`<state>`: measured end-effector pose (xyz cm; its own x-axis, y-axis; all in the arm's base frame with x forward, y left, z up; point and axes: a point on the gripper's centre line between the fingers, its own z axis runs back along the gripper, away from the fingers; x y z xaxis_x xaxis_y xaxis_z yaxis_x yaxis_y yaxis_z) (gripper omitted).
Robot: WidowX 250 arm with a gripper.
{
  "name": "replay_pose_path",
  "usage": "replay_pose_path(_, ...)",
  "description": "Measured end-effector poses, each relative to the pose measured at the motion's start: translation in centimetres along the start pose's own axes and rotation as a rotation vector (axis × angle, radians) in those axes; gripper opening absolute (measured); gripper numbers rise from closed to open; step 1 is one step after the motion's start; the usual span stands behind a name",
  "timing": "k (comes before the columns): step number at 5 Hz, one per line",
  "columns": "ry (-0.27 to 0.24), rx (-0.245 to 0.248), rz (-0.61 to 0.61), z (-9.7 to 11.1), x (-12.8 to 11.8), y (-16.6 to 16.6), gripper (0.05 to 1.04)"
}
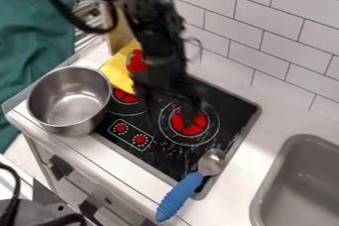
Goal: Put the strawberry in to the silver pot
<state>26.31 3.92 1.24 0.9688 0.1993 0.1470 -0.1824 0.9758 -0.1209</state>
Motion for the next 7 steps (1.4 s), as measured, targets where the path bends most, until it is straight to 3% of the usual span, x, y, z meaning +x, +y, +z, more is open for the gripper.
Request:
replay_pose_path(2, -0.037, 0.071, 0.049, 1.8, 4.1, 5.5, 1.006)
replay_pose_path(3, -0.067, 0.131, 0.030, 3.1, 5.7, 6.6, 1.006)
replay_pose_path(4, -0.108, 0.158, 0.018, 2.1, 6.5, 7.5, 1.006)
replay_pose_path(7, -0.097, 0.174, 0.047, -1.7, 8.4, 11.0, 1.006)
